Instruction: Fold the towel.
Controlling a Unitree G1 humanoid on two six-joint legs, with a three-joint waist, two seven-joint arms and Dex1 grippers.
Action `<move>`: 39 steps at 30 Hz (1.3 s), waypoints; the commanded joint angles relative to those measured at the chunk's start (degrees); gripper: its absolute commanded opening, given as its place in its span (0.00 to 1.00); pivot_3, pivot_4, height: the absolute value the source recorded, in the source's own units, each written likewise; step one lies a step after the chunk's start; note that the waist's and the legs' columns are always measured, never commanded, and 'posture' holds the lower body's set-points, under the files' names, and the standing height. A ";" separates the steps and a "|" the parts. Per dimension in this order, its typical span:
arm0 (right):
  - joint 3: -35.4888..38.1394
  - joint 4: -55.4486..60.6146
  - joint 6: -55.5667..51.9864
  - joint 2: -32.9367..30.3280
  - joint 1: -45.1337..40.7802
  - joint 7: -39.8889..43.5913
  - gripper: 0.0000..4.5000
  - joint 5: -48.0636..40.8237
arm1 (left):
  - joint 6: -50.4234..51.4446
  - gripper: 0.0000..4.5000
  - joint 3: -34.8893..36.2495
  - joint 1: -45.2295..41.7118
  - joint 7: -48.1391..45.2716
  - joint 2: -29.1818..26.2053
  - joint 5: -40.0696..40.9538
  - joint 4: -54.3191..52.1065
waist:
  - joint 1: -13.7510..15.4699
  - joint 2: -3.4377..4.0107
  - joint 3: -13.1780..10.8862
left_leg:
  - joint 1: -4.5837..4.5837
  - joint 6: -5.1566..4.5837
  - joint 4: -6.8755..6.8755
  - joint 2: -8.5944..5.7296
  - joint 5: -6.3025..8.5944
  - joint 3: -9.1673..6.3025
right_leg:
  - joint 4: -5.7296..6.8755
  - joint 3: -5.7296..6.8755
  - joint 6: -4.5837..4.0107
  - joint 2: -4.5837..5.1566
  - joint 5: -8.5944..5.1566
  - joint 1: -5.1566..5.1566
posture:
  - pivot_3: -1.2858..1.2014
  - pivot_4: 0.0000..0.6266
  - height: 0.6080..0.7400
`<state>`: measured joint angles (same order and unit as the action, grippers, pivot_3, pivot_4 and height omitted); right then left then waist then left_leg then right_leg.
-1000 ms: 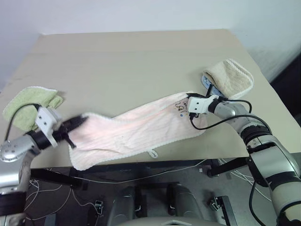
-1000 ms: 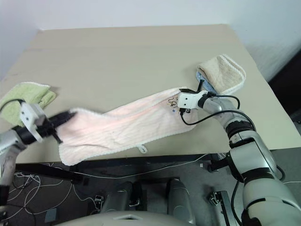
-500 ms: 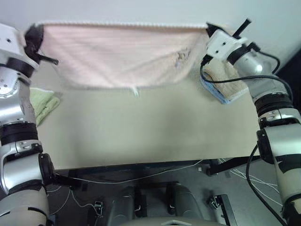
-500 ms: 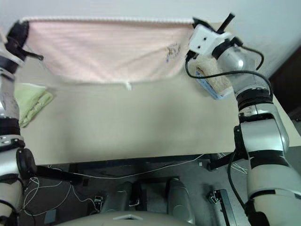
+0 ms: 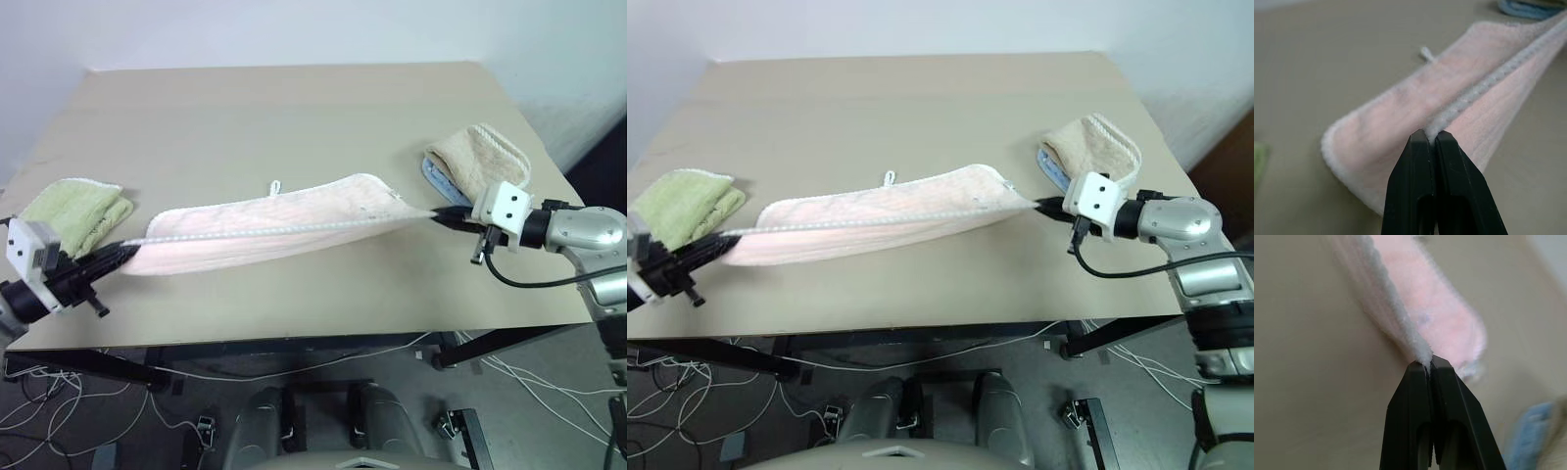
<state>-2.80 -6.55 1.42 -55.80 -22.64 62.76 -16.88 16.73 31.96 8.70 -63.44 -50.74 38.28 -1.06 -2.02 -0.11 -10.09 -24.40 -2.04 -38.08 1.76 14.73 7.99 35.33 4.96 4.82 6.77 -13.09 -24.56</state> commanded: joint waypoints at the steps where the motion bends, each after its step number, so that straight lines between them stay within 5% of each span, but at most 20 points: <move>1: 4.77 4.59 -5.35 -4.48 2.32 4.69 0.00 -3.55 | 4.69 0.00 5.34 4.16 -2.33 -1.96 3.02 -3.83 | 0.03 0.01 -0.01 | -0.01 0.00 0.00 0.00 0.00 0.00 | 0.00 0.00 -0.01 0.01 0.00 -0.02 | 0.52 0.24 1.00; 7: 3.64 1.87 -5.16 -3.78 -1.13 5.36 0.00 -0.26 | 6.99 0.00 5.18 7.04 -2.40 -1.32 2.64 -7.18 | -0.01 0.01 0.00 | -0.03 -0.22 0.03 0.00 0.17 -0.03 | -0.08 0.00 -0.13 0.03 -0.01 -0.29 | 0.52 0.24 1.00; 24: -9.03 -45.51 17.94 19.65 -32.44 -16.33 0.00 24.92 | -13.99 0.00 -11.43 -21.79 16.35 5.30 -20.80 20.22 | -0.45 0.00 0.00 | -0.17 -0.13 0.05 -0.07 -0.12 0.15 | 0.04 0.00 0.05 -0.21 0.17 -0.17 | 0.52 0.24 1.00; 33: -9.90 -58.00 23.92 24.69 -38.23 -25.15 0.00 30.00 | -15.04 0.00 -14.93 -23.41 16.64 5.80 -23.69 24.80 | -0.60 0.01 -0.01 | -0.13 -0.12 0.04 -0.03 -0.14 0.26 | 0.09 -0.02 0.08 -0.26 0.16 -0.14 | 0.52 0.24 1.00; 35: -9.50 -59.33 24.34 25.15 -38.90 -26.19 0.05 30.12 | -13.93 0.11 -14.72 -22.67 15.95 5.87 -22.80 24.42 | -0.63 0.01 -0.01 | -0.12 -0.11 0.04 -0.02 -0.14 0.26 | 0.11 -0.03 0.08 -0.27 0.16 -0.15 | 0.52 0.24 1.00; 39: -8.78 -60.53 25.42 25.16 -39.36 -27.83 0.29 29.98 | -11.85 0.36 -13.22 -20.70 15.33 5.77 -20.83 22.59 | -0.57 0.02 -0.01 | -0.12 -0.11 0.04 -0.02 -0.14 0.26 | 0.11 -0.04 0.08 -0.27 0.16 -0.15 | 0.52 0.24 1.00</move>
<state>-13.12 -67.06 25.61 -30.20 -59.81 36.14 13.34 4.53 16.77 -12.21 -47.86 -44.29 15.93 23.56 -2.58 -0.09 -10.10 -24.52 -2.15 -38.05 1.74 14.59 8.25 35.44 4.91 4.90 6.50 -12.93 -24.70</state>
